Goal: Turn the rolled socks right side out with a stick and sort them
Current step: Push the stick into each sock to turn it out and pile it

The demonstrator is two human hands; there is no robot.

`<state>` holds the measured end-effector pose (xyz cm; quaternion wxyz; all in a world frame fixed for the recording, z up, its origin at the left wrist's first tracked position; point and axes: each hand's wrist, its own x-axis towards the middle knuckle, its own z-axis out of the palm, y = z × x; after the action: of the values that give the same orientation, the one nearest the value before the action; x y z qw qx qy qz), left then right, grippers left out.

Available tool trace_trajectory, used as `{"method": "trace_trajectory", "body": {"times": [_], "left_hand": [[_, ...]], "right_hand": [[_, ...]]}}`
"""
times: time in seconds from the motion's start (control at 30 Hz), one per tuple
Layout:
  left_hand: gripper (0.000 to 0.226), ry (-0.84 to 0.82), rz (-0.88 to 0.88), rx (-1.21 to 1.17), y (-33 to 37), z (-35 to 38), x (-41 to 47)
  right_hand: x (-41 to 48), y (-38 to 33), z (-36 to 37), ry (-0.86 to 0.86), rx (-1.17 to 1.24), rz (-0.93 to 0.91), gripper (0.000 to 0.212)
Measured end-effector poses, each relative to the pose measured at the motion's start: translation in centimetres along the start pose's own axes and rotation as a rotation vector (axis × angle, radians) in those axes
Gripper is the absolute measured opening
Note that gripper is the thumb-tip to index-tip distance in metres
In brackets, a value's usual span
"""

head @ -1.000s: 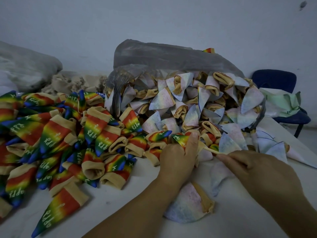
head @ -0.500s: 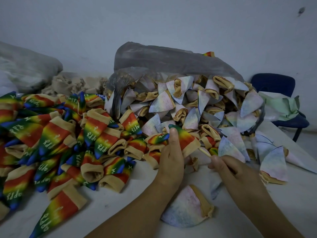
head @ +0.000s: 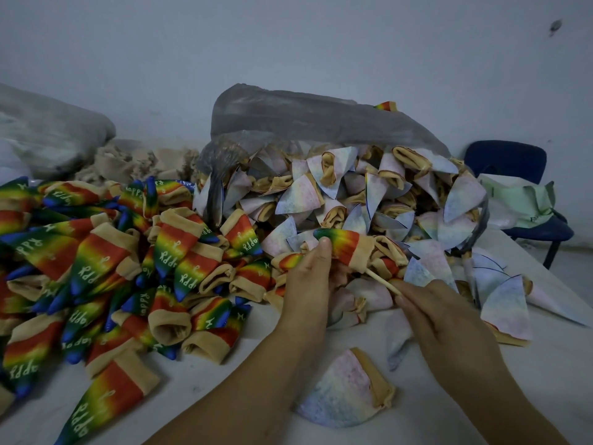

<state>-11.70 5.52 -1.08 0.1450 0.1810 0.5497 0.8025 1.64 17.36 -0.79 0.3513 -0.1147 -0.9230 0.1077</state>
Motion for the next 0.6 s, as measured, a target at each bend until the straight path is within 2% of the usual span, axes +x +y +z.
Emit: {"method": "trace_trajectory", "body": {"times": [0.07, 0.17, 0.2, 0.3, 0.37, 0.5, 0.6], "left_hand": [[0.051, -0.061, -0.082, -0.156, 0.2, 0.1, 0.1], [0.069, -0.111, -0.162, -0.253, 0.4, 0.1, 0.0], [0.065, -0.113, -0.161, -0.247, 0.3, 0.0, 0.0], [0.034, -0.116, -0.166, -0.182, 0.4, -0.1, 0.4], [0.026, -0.114, -0.176, -0.101, -0.1, -0.2, 0.5], [0.047, -0.045, -0.065, 0.144, -0.5, 0.2, -0.4], [0.047, 0.009, 0.132, 0.291, -0.2, 0.2, -0.7]], "right_hand": [[0.0, -0.1, 0.0, -0.043, -0.023, -0.031, 0.033], [0.1, -0.2, 0.1, -0.078, -0.046, -0.074, 0.038], [0.1, -0.2, 0.1, -0.07, -0.058, -0.075, 0.038], [0.1, -0.1, 0.1, -0.005, -0.129, -0.053, 0.035], [0.0, 0.3, 0.2, 0.039, -0.16, -0.049, 0.037], [-0.5, 0.9, 0.4, 0.069, -0.1, -0.087, 0.044], [-0.9, 0.6, 0.6, 0.108, -0.075, -0.139, 0.057]]}}
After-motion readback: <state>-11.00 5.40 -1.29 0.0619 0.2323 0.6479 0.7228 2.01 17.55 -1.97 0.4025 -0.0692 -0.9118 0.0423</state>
